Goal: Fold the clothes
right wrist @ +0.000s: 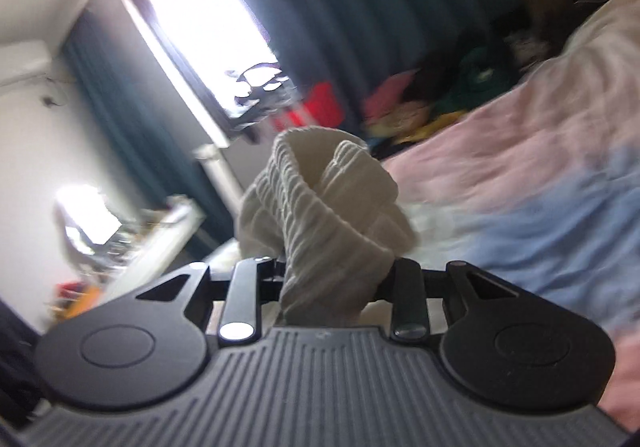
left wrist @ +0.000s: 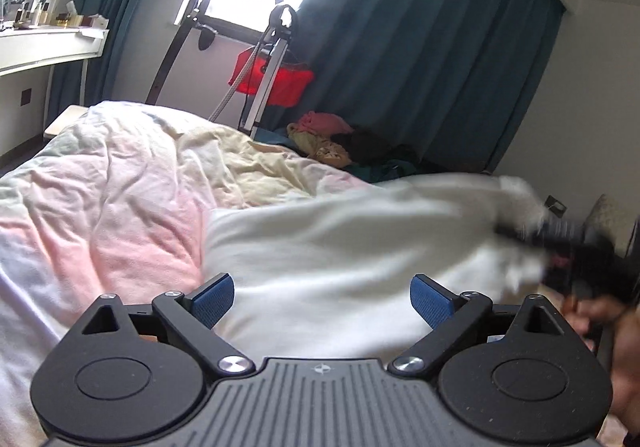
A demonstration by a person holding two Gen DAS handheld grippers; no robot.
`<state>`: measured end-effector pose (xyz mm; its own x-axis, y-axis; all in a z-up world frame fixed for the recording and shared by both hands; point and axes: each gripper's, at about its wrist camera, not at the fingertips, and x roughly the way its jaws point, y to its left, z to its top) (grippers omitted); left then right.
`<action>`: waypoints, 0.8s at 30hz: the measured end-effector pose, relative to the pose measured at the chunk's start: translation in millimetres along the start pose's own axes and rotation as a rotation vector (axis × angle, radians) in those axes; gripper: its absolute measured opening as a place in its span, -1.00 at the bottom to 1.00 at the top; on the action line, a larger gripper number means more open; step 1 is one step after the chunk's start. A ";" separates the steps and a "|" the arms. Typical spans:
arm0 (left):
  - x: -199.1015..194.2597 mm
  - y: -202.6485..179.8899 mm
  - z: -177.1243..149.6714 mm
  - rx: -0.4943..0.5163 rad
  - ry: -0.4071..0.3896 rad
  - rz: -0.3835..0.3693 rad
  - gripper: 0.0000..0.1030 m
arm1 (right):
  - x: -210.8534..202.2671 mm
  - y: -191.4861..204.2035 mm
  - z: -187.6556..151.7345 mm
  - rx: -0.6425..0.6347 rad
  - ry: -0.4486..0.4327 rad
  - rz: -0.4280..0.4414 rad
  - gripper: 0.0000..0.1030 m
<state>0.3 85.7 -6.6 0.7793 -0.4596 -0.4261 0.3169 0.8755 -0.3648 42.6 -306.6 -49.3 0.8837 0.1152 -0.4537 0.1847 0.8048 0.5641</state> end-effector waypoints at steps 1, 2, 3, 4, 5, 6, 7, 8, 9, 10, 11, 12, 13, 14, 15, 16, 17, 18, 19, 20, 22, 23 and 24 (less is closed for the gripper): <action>0.7 0.4 -1.4 0.001 0.011 0.008 0.87 | -0.1 -11.4 -2.0 0.000 0.017 -0.039 -0.35; 2.2 -0.1 -3.5 0.007 0.024 0.016 0.87 | -0.1 -22.8 -4.1 -0.001 0.033 -0.077 -0.34; 4.0 -1.0 -5.7 0.015 0.037 0.022 0.87 | 5.2 -37.7 -9.0 0.030 0.095 -0.112 -0.33; 6.2 -2.5 -8.3 0.022 0.052 0.027 0.87 | 12.0 -53.4 -15.3 0.092 0.172 -0.124 -0.29; 8.9 -4.5 -10.6 0.030 0.067 0.029 0.87 | 13.8 -64.4 -19.7 0.158 0.203 -0.112 -0.26; 11.7 -6.4 -12.7 0.039 0.081 0.031 0.87 | 11.7 -69.6 -21.7 0.214 0.195 -0.090 -0.23; 14.7 -7.6 -15.0 0.048 0.093 0.034 0.87 | 9.0 -69.4 -22.0 0.248 0.185 -0.075 -0.09; 17.9 -8.3 -17.4 0.058 0.104 0.038 0.87 | 7.7 -67.3 -22.5 0.261 0.188 -0.066 0.18; 21.0 -9.1 -19.9 0.068 0.115 0.041 0.87 | 7.0 -64.2 -24.2 0.264 0.197 -0.057 0.33; 24.2 -8.3 -21.8 0.066 0.129 0.048 0.87 | 6.0 -61.1 -27.2 0.260 0.210 -0.046 0.61; 27.7 -5.7 -23.3 0.049 0.144 0.053 0.87 | 5.5 -60.0 -32.1 0.256 0.226 -0.032 0.64; 31.1 -1.8 -24.3 0.018 0.158 0.057 0.87 | 5.9 -59.4 -38.7 0.256 0.241 -0.022 0.63; 34.3 3.5 -24.7 -0.026 0.169 0.058 0.87 | 5.8 -58.8 -44.4 0.252 0.244 -0.017 0.63; 37.2 9.7 -25.3 -0.075 0.176 0.053 0.87 | 5.0 -58.9 -49.0 0.248 0.228 -0.014 0.65; 40.0 16.1 -25.9 -0.124 0.181 0.044 0.87 | 8.5 -60.1 -52.0 0.253 0.222 -0.015 0.65; 42.8 22.5 -26.6 -0.172 0.186 0.035 0.87 | 14.8 -61.7 -54.3 0.260 0.226 -0.017 0.65; 46.2 28.8 -26.7 -0.212 0.194 0.028 0.87 | 21.7 -61.7 -56.4 0.259 0.237 -0.023 0.65; 49.0 34.5 -27.1 -0.243 0.202 0.026 0.87 | 26.5 -61.6 -56.7 0.252 0.247 -0.028 0.65; 51.4 39.7 -28.1 -0.270 0.209 0.025 0.87 | 29.8 -62.2 -55.9 0.246 0.254 -0.032 0.65; 53.6 45.4 -29.7 -0.302 0.218 0.024 0.87 | 31.9 -62.9 -55.5 0.246 0.260 -0.032 0.69; 57.9 57.9 -33.9 -0.377 0.239 0.016 0.87 | 31.4 -63.8 -55.0 0.249 0.261 -0.030 0.70; 60.3 63.9 -35.7 -0.419 0.250 0.005 0.87 | 30.2 -63.0 -54.7 0.252 0.262 -0.026 0.70; 62.3 68.9 -37.5 -0.456 0.257 -0.010 0.87 | 30.2 -61.7 -52.9 0.257 0.267 -0.007 0.70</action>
<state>50.4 111.9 -89.3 0.6012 -0.5394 -0.5895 0.0109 0.7432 -0.6690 35.1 -322.0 -134.3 0.7451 0.2849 -0.6031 0.3224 0.6377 0.6996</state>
